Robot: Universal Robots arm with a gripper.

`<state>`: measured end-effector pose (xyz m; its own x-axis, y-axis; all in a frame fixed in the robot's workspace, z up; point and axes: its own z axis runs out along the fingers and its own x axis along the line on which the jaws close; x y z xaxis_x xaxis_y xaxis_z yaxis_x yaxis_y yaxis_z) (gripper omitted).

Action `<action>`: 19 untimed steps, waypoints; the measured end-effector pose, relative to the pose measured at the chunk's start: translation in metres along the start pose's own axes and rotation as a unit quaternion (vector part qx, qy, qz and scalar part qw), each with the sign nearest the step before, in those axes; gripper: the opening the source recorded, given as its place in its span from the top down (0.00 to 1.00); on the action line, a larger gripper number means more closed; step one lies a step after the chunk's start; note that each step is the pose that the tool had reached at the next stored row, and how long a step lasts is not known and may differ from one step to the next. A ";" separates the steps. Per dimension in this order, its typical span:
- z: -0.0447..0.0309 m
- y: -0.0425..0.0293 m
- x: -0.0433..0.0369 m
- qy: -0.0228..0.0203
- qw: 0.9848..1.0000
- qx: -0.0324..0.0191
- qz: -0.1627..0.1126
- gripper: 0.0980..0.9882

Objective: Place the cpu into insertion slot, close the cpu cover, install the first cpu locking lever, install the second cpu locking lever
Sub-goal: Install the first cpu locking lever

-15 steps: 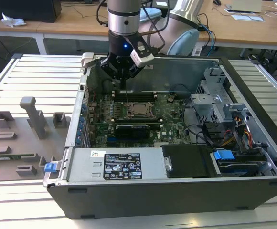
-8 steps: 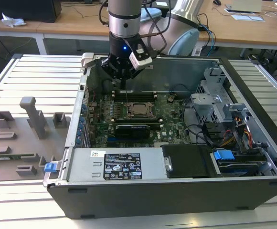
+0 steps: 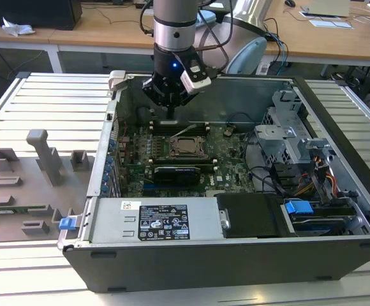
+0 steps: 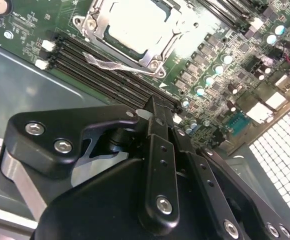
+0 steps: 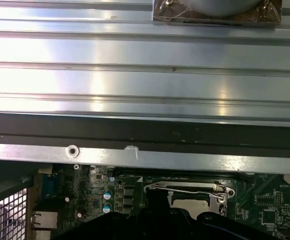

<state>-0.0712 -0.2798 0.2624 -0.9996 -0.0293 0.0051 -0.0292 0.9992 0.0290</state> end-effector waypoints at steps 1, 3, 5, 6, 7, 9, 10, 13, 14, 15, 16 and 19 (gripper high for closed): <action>0.0001 -0.0001 -0.0015 0.000 1.000 0.000 0.000 0.99; 0.0008 -0.0001 -0.0035 0.000 1.000 0.000 0.000 0.99; 0.0040 -0.0002 -0.0035 0.000 1.000 0.000 0.001 0.99; 0.0055 -0.0003 -0.0035 0.000 1.000 0.000 0.001 0.99; 0.0072 -0.0003 -0.0036 0.000 1.000 0.000 0.001 0.99; 0.0135 -0.0005 -0.0036 0.000 1.000 0.000 0.001 0.99; 0.0153 -0.0005 -0.0036 0.000 1.000 0.000 0.001 0.99; 0.0236 -0.0008 -0.0036 0.000 1.000 0.000 0.001 0.99; 0.0270 -0.0009 -0.0041 0.001 1.000 0.000 0.001 0.99; 0.0297 -0.0010 -0.0054 0.001 1.000 0.000 0.001 0.99; 0.0315 -0.0011 -0.0067 0.001 1.000 0.000 0.001 0.99; 0.0345 -0.0012 -0.0091 0.001 1.000 0.000 0.001 0.99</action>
<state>-0.0622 -0.2797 0.2279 -0.9996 -0.0275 0.0081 -0.0272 0.9992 0.0290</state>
